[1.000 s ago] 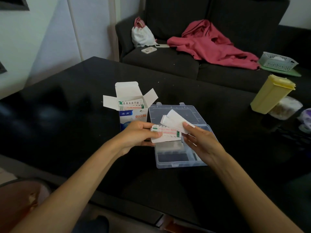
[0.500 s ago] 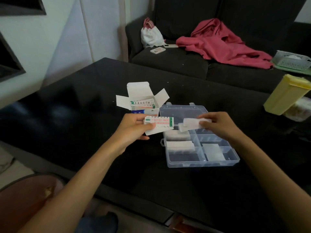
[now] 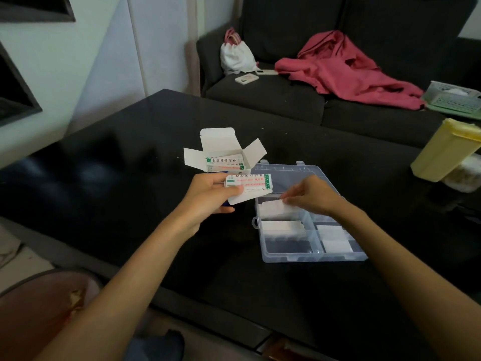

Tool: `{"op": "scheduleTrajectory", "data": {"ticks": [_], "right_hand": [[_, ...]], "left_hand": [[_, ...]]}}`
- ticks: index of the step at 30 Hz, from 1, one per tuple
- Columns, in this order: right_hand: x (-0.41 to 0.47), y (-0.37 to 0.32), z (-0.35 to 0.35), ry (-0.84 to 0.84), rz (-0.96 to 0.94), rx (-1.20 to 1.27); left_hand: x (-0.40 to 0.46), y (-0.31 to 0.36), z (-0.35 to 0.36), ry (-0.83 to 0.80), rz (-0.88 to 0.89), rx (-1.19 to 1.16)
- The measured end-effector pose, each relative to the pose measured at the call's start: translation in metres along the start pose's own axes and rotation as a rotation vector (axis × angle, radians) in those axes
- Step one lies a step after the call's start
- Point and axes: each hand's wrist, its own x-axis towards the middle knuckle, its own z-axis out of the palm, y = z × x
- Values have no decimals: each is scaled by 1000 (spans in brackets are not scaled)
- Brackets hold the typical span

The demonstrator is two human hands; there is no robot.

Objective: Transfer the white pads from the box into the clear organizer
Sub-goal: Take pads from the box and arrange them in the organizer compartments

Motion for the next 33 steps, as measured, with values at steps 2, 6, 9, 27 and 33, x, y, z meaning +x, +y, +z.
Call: {"op": "scheduleTrajectory", "data": {"ticks": [2, 6, 9, 27, 33], "right_hand": [[5, -1, -3, -30, 1, -60], [16, -3, -4, -32, 26, -237], [18, -7, -5, -32, 37, -277], [-40, -23, -7, -39, 158, 497], [-43, -12, -12, 45, 229, 662]], "left_hand": [[1, 0, 2, -6, -10, 4], [3, -1, 4, -12, -29, 18], [4, -3, 3, -21, -42, 20], [7, -13, 20, -169, -57, 76], [8, -14, 25, -212, -62, 18]]}}
